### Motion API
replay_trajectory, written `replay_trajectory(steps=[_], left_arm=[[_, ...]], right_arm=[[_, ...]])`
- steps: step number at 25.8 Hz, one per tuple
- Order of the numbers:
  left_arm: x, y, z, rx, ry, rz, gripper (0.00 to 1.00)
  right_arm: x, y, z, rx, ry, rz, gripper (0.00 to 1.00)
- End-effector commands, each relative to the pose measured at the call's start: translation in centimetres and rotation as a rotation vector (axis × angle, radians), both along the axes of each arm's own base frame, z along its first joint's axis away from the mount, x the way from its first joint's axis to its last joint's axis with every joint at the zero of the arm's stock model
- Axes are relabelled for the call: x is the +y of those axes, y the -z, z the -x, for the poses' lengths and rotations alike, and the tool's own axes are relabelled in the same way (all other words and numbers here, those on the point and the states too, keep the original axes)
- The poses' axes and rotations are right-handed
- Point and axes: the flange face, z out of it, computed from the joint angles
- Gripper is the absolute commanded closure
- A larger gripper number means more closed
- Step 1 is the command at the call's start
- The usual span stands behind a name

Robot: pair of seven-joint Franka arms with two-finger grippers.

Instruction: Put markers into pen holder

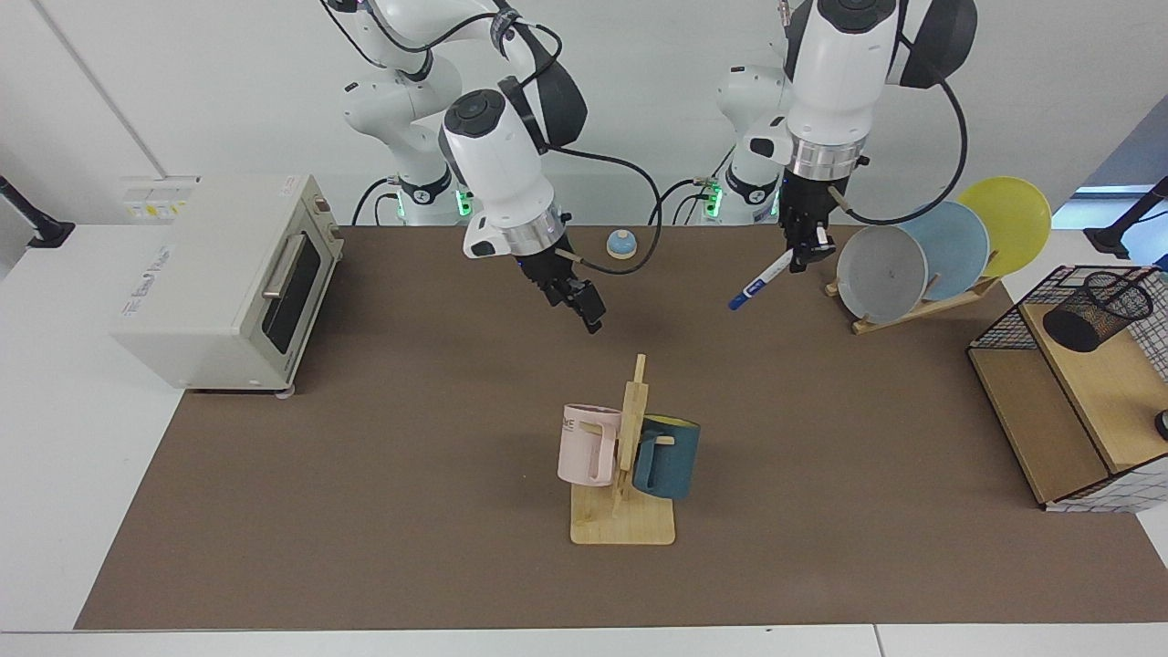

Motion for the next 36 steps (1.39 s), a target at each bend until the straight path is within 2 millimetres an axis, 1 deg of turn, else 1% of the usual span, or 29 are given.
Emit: replay_trajectory(steps=[1, 4, 6, 8, 11, 16, 17, 19, 22, 24, 27, 28, 31, 33, 36], left_arm=[[3.5, -0.1, -0.3, -0.007, -0.035, -0.057, 1.00], [7.4, -0.1, -1.1, -0.005, -0.104, -0.056, 1.00], [9.5, 0.0, -1.4, -0.003, -0.138, -0.062, 1.00], [11.5, -0.2, -1.7, -0.011, -0.135, -0.104, 1.00], [13.9, -0.7, -2.1, -0.034, -0.107, -0.177, 1.00], [20.0, -0.9, -2.5, -0.058, -0.171, -0.192, 1.00], [21.4, -1.1, -2.6, -0.065, -0.155, -0.200, 1.00], [23.6, -1.2, -3.1, -0.072, -0.093, -0.228, 1.00], [25.2, -1.9, -3.5, -0.087, -0.019, -0.280, 1.00], [26.5, -2.6, -3.7, -0.086, -0.011, -0.343, 1.00], [27.9, -3.2, -3.9, -0.074, 0.011, -0.399, 1.00], [28.7, -3.3, -3.8, -0.067, 0.016, -0.409, 1.00], [30.5, -3.5, -3.5, -0.050, 0.045, -0.438, 1.00], [31.1, -3.6, -3.4, -0.035, 0.080, -0.471, 1.00], [31.6, -4.1, -3.3, -0.022, 0.103, -0.525, 1.00]], right_arm=[[-5.0, -1.8, -0.3, -0.049, -0.185, 0.143, 0.00], [-8.3, -2.9, -0.6, -0.055, -0.282, 0.179, 0.00], [-10.6, -3.7, -0.8, -0.064, -0.337, 0.198, 0.00], [-12.8, -4.6, -0.9, -0.080, -0.399, 0.235, 0.00], [-15.3, -5.9, -0.8, -0.100, -0.496, 0.303, 0.00], [-19.2, -7.6, -0.6, -0.118, -0.610, 0.359, 0.00], [-20.2, -8.1, -0.6, -0.123, -0.629, 0.363, 0.00], [-22.0, -9.1, -0.1, -0.128, -0.659, 0.367, 0.00], [-23.9, -10.6, 0.8, -0.124, -0.697, 0.369, 0.00], [-24.7, -11.2, 1.5, -0.115, -0.732, 0.362, 0.00], [-25.2, -11.9, 2.5, -0.101, -0.827, 0.350, 0.00], [-25.2, -12.2, 2.8, -0.098, -0.858, 0.347, 0.00], [-24.8, -12.0, 3.9, -0.049, -0.923, 0.319, 0.00], [-24.1, -12.1, 4.4, -0.045, -0.928, 0.299, 0.00], [-23.9, -12.1, 4.1, -0.059, -0.922, 0.282, 0.00]])
